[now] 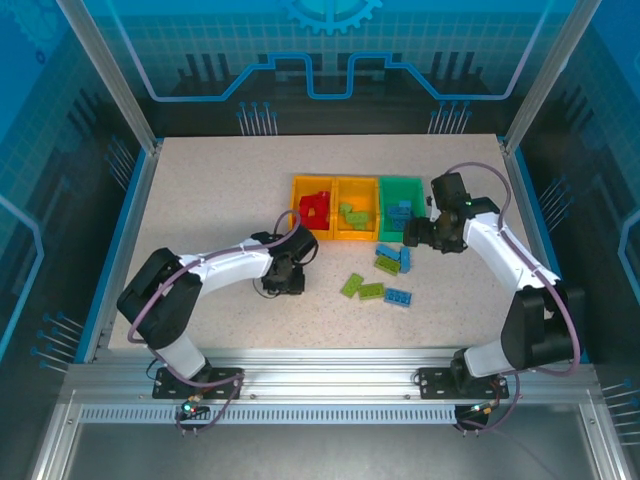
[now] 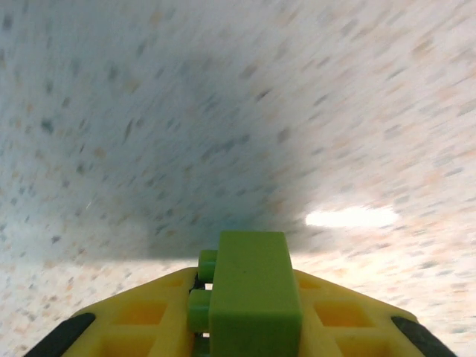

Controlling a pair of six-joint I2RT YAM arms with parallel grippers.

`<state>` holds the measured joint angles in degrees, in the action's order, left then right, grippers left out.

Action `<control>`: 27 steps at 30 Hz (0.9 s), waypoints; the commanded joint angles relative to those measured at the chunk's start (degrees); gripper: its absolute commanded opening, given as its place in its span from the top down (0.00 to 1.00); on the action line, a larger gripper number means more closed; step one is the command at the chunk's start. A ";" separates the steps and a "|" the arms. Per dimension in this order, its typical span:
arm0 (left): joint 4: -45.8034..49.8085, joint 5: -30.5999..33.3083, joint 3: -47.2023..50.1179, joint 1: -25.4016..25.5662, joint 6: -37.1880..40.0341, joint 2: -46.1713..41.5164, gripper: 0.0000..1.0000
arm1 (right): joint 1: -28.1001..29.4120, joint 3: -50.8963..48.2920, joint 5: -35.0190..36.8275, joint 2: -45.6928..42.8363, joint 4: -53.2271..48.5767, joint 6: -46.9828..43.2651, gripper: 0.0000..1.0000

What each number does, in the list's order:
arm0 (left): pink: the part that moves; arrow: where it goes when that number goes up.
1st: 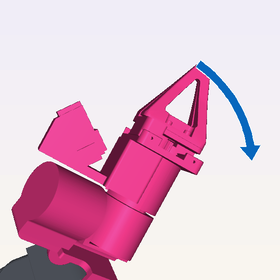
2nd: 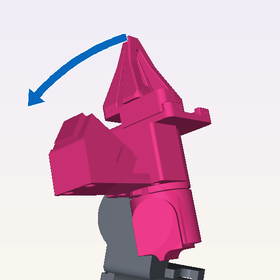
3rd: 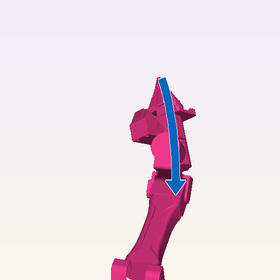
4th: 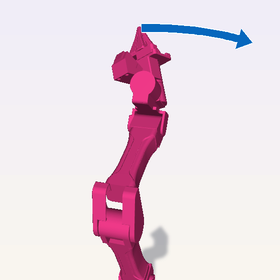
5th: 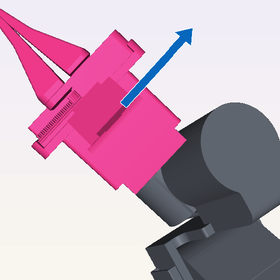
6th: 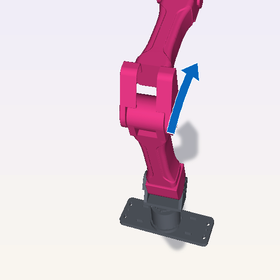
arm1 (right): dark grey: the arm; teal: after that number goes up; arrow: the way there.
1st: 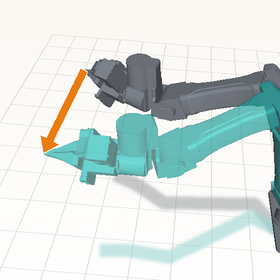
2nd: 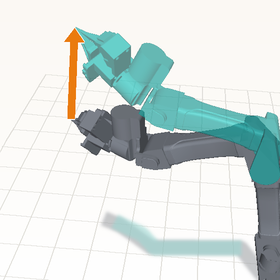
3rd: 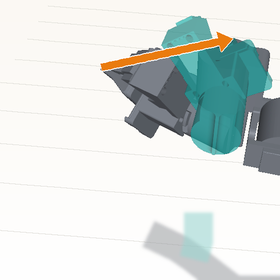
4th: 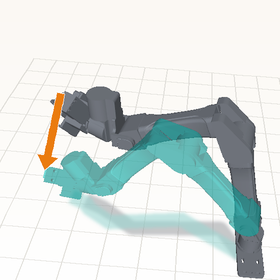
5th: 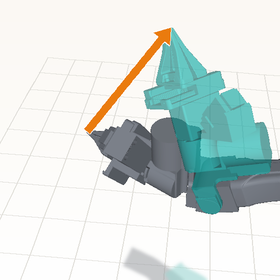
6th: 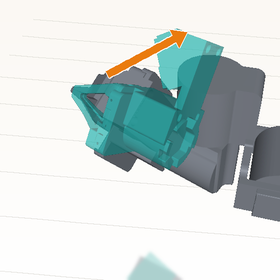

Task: Sort the legos into containers by color

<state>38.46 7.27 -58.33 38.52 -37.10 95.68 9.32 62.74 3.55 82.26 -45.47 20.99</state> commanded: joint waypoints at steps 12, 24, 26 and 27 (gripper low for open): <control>5.54 -1.77 -41.74 -0.79 12.21 20.51 0.71 | 0.35 -10.52 -3.34 -1.66 6.85 6.33 0.19; 3.73 -6.87 -59.71 -4.10 9.74 35.03 0.68 | 0.56 -10.12 -6.66 6.05 12.89 7.31 0.31; 3.81 -7.17 -61.48 -4.37 9.18 36.55 0.64 | 0.64 -10.01 -7.26 7.17 13.36 7.15 0.32; 3.91 -7.26 -62.33 -4.42 8.98 37.26 0.61 | 0.70 -9.92 -7.75 7.67 13.80 7.09 0.34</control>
<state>41.67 2.00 -117.34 34.59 -27.24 130.91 9.43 52.38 -2.07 88.53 -33.54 27.92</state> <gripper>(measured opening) 0.371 0.671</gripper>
